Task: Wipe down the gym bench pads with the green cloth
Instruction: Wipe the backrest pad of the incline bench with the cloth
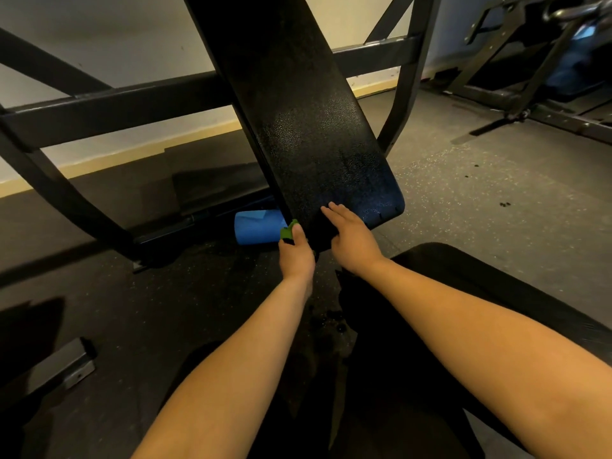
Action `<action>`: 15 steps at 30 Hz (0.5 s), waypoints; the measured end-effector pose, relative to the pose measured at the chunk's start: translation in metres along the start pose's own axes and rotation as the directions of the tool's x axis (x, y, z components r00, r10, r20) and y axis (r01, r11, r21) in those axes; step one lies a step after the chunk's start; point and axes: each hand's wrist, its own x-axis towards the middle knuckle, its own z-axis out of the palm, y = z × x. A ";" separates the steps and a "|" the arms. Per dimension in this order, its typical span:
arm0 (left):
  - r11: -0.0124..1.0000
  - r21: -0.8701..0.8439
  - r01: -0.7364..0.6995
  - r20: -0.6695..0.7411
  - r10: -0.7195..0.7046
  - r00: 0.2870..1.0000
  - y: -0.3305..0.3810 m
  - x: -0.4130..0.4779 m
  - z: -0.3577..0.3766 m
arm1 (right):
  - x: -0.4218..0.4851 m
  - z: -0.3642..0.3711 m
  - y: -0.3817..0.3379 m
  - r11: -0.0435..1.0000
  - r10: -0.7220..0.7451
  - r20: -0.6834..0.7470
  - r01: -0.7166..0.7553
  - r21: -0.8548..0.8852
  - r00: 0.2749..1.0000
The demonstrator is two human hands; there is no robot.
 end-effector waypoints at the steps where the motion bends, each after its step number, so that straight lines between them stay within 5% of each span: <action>1: 0.999 -0.013 0.043 -0.008 -0.043 0.999 -0.002 -0.003 0.002 | -0.001 0.000 -0.001 1.000 0.000 -0.002 0.000 0.003 1.000; 6: 0.934 -0.230 0.274 0.092 -0.259 0.961 -0.002 -0.024 0.010 | -0.001 -0.010 0.001 0.999 0.005 0.049 -0.007 0.041 0.999; 10: 0.874 -0.391 0.290 0.083 -0.281 0.956 0.003 -0.032 0.019 | 0.004 -0.029 0.018 0.996 0.035 0.077 -0.041 0.076 0.996; 15: 0.840 -0.454 0.295 0.049 -0.307 0.950 0.003 -0.035 0.033 | 0.017 -0.053 0.059 0.968 0.251 0.038 -0.251 0.000 0.967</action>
